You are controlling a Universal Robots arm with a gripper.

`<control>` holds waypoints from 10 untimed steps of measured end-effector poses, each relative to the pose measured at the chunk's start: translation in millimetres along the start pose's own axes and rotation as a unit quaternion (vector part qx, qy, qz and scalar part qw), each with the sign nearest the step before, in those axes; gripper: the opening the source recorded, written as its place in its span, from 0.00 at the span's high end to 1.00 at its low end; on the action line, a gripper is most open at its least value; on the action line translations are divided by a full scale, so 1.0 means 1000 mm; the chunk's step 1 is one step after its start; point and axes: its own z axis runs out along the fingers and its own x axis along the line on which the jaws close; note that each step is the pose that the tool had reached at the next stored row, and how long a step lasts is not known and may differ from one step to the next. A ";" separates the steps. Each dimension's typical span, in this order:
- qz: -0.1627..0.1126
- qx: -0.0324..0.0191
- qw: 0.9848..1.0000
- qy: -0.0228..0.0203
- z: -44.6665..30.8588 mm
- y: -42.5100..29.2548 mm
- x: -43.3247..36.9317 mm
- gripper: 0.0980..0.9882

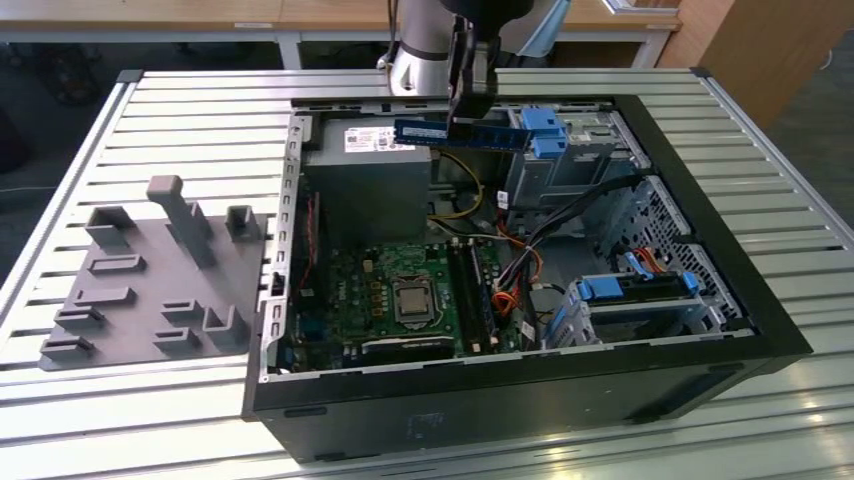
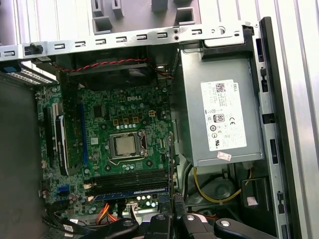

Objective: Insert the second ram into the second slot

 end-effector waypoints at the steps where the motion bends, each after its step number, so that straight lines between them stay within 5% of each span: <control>1: 0.000 0.000 1.000 0.000 0.0000 0.0000 0.0000 0.96; 10: 0.004 0.000 1.000 0.000 0.0000 0.0000 0.0000 0.96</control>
